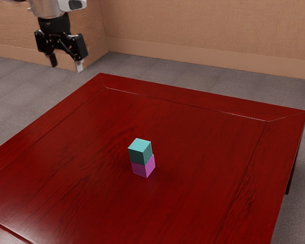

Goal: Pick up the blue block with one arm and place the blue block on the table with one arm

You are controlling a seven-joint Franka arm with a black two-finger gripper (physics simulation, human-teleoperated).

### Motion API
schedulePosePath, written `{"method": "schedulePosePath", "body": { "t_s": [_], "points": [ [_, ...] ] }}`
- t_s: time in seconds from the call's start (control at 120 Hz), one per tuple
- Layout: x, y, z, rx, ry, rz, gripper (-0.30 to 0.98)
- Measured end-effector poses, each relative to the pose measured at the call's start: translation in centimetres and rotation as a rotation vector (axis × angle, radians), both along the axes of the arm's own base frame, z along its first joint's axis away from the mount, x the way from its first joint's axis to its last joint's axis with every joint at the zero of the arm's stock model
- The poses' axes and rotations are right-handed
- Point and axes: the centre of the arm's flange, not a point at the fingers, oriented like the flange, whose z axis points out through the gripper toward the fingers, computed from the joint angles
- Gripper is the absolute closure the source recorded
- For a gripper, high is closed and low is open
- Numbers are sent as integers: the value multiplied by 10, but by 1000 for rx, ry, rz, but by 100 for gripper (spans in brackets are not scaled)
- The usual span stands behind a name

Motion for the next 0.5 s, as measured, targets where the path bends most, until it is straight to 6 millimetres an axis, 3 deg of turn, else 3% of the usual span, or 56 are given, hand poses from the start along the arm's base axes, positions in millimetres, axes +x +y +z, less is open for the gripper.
{"method": "schedulePosePath", "body": {
  "t_s": [0.208,0.292,0.35,0.408,0.5],
  "points": [
    [-7,22,0,1,44,61,0],
    [-24,27,78,16,-95,74,0],
    [-32,25,99,23,-125,73,0],
    [-33,20,104,27,-128,63,0],
    [-13,10,85,31,-96,41,0]
  ]
}}
